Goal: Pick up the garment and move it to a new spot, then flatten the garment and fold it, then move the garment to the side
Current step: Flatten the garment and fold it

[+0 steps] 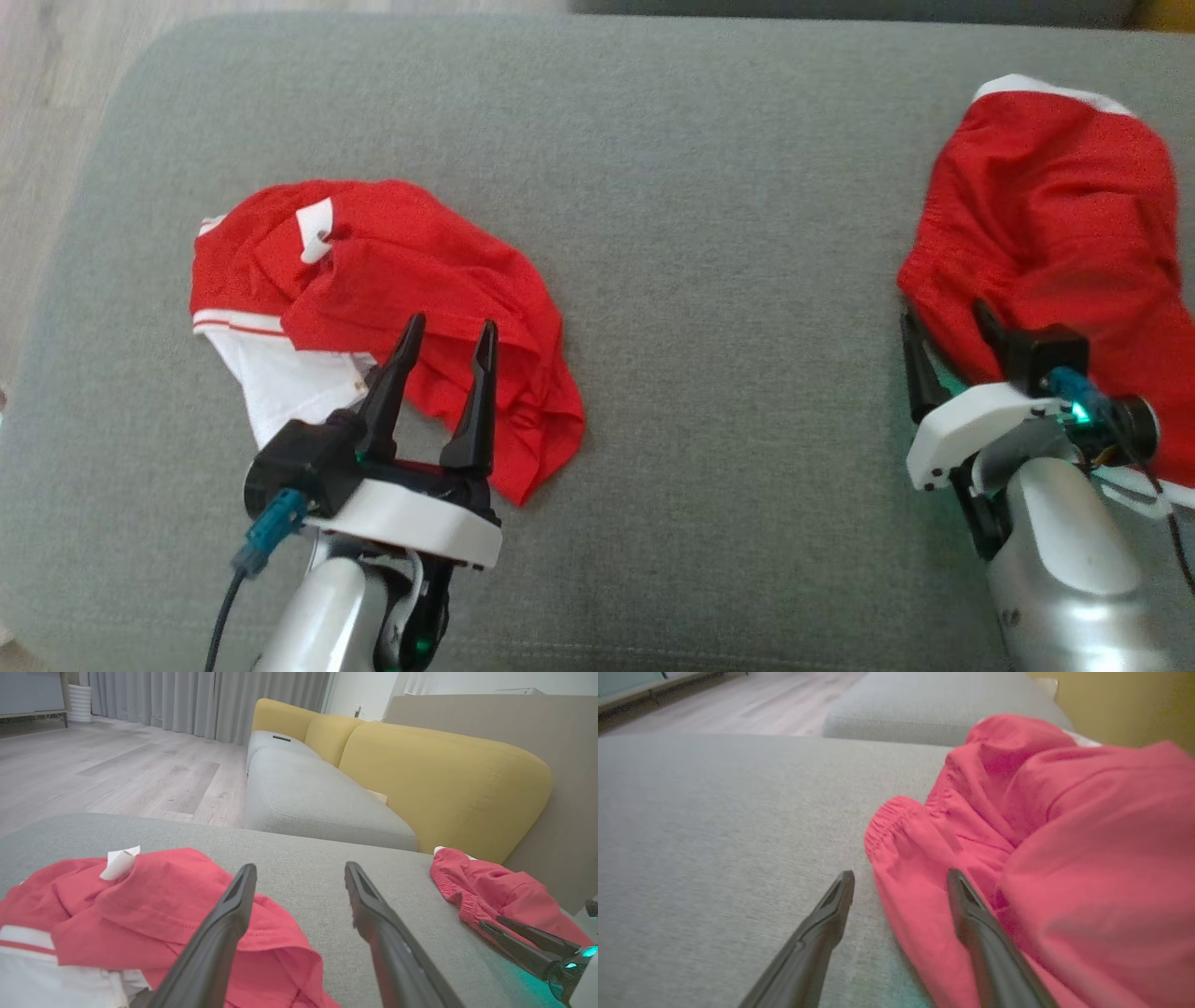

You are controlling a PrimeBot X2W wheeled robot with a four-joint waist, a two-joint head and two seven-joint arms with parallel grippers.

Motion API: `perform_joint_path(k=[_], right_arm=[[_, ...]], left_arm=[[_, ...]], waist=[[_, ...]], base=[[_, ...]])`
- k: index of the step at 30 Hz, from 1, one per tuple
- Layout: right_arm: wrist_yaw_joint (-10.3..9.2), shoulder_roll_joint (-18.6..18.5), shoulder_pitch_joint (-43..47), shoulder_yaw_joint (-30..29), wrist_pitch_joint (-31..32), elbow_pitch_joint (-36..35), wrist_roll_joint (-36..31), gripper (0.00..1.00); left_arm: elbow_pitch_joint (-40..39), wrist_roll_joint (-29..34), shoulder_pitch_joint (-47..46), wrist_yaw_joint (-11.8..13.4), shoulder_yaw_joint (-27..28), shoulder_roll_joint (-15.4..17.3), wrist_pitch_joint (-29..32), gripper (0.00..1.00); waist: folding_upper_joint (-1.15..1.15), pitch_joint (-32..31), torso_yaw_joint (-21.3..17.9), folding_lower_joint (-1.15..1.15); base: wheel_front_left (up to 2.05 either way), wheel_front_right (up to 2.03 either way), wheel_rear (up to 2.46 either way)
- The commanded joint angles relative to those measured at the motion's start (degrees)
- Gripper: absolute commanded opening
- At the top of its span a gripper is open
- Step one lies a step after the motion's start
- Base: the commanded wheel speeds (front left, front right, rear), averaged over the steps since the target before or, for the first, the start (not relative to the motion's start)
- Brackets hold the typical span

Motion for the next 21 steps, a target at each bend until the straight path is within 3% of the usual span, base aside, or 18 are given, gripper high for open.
perform_joint_path(k=[1, 5, 6, 7, 15, 21], right_arm=[[-0.04, -0.3, -2.4, 0.6, -0.4, -0.5, -0.7, 1.00], [-0.04, -0.1, -5.5, -2.2, -1.5, 5.3, -2.4, 1.00], [-0.04, 0.1, -6.2, -2.6, -1.9, 6.5, -2.3, 0.82], [-0.04, 0.2, -6.8, -2.7, -2.3, 7.6, -2.2, 0.00], [-0.04, 0.9, -9.1, 2.1, -6.1, 12.5, 3.1, 0.00], [-0.04, 1.0, -6.2, 15.5, -6.9, 7.3, 16.2, 0.00]], left_arm=[[-2.0, -0.3, -2.4, 0.0, 1.6, 0.1, -0.3, 1.00], [-2.1, 0.0, -2.9, 0.0, 1.8, 0.1, -0.3, 1.00], [-2.1, 0.0, -3.0, 0.0, 1.8, 0.1, -0.3, 1.00], [-2.1, 0.0, -3.1, 0.1, 1.7, 0.1, -0.3, 1.00], [-1.5, -0.2, -3.0, 0.3, 1.8, 0.1, -0.3, 1.00], [-1.1, -0.4, -2.0, 0.3, 2.1, 0.1, -0.3, 1.00]], waist=[[0.00, 0.9, 0.8, -0.01], [0.00, 1.7, 1.1, -0.01], [0.00, 1.8, 1.1, -0.01], [0.00, 1.9, 1.1, -0.01], [0.00, 0.3, -0.4, -0.01], [0.00, -2.5, -2.1, -0.01]], base=[[0.00, 0.00, 0.00], [0.00, 0.00, 0.00], [0.00, 0.00, 0.00], [0.00, 0.00, 0.00], [0.00, 0.00, 0.00], [0.00, 0.00, 0.00]])
